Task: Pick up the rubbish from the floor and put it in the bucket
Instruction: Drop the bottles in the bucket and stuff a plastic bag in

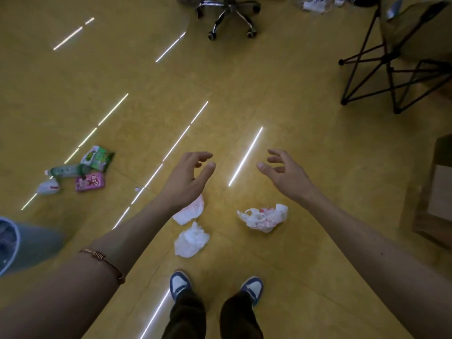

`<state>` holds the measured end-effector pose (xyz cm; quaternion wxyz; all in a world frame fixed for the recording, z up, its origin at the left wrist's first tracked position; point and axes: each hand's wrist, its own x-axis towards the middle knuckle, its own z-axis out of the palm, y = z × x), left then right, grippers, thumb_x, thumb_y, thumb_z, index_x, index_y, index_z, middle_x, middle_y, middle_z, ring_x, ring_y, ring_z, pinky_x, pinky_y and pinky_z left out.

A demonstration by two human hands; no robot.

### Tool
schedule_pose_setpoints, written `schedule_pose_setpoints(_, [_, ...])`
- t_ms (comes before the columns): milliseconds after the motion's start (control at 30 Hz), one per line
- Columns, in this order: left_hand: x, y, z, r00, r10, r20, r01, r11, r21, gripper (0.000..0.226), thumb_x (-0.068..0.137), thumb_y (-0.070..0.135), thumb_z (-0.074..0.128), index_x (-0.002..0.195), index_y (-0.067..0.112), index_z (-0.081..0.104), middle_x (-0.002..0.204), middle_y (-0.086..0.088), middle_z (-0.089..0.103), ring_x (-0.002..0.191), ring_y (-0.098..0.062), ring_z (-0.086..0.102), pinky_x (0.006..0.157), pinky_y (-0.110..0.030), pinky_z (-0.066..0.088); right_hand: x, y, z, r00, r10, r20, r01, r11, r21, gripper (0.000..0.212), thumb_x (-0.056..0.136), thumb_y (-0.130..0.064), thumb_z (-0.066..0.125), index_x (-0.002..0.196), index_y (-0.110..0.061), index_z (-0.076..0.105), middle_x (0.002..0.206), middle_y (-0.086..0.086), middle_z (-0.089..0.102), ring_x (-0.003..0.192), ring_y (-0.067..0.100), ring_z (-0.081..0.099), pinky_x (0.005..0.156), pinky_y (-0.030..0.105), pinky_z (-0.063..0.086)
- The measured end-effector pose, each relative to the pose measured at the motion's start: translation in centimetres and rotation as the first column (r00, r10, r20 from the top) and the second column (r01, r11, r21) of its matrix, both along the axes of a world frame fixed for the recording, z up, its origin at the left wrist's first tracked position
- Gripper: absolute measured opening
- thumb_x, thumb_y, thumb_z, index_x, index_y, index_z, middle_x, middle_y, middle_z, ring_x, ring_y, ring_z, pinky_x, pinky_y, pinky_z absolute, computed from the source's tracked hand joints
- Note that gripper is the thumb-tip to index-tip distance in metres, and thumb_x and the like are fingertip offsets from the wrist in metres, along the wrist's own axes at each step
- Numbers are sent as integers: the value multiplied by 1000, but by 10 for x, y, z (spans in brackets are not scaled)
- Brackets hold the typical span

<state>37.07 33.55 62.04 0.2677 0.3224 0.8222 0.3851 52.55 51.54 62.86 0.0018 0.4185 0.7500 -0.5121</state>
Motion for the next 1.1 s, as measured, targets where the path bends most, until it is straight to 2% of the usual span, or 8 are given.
schedule_pose_setpoints(133, [-9,-5,-80,1000,17,25,-16,998,-67,36,94,36,50,128,26,50,127,1,47,109,-12,50,78,-15,37,-14,-5,-74,999,35,29,-35,999,-23,65,82,-57,59,139,-31,38,131,-10,49,116,13,51,87,28,43])
schedule_pose_setpoints(333, [-3,-16,-210,996,-4,94,20,985,-172,43,90,40,55,130,28,48,130,-5,46,117,-18,48,101,-39,41,-21,-22,-202,990,103,96,-96,992,-83,76,78,-64,57,142,-30,36,137,-7,47,123,17,48,91,31,44])
schedule_pose_setpoints(567, [0,-24,-348,996,10,92,11,974,-228,44,89,42,55,129,26,48,130,-7,46,119,-20,47,100,-32,36,-18,-24,-338,979,141,144,-129,987,-94,76,78,-63,58,142,-30,36,139,-6,47,123,18,48,87,27,38])
schedule_pose_setpoints(700, [1,-36,-421,996,-58,65,78,929,-363,56,84,52,58,134,32,43,135,-9,40,124,-27,42,99,-42,40,-10,-21,-406,963,181,201,-174,983,-52,77,77,-62,61,142,-29,36,139,-4,46,124,15,45,94,31,39])
schedule_pose_setpoints(800, [10,-50,-474,991,-103,85,132,850,-510,70,78,58,62,138,35,35,141,-9,31,126,-31,37,98,-48,42,7,-17,-460,910,260,323,-292,955,54,83,72,-68,62,142,-31,35,143,0,41,132,21,39,106,43,37])
schedule_pose_setpoints(933, [27,-68,-534,974,-214,79,213,729,-651,80,73,53,70,141,38,30,145,-7,25,129,-35,31,100,-50,40,30,-6,-518,772,308,556,-467,868,167,91,67,-72,63,144,-36,29,154,0,22,141,32,20,114,53,15])
schedule_pose_setpoints(1033, [31,-73,-571,962,-237,136,260,636,-726,90,68,51,75,142,41,25,151,-6,13,135,-38,19,100,-61,36,42,0,-550,656,307,690,-566,804,181,104,62,-67,71,147,-40,17,159,0,3,144,37,1,114,58,2])
schedule_pose_setpoints(1100, [33,-72,-589,947,-260,189,310,580,-753,102,62,51,80,143,43,18,153,-7,6,137,-40,13,100,-66,33,46,0,-568,594,301,746,-589,794,149,112,63,-57,78,148,-41,7,159,3,-7,143,40,-5,113,59,-1])
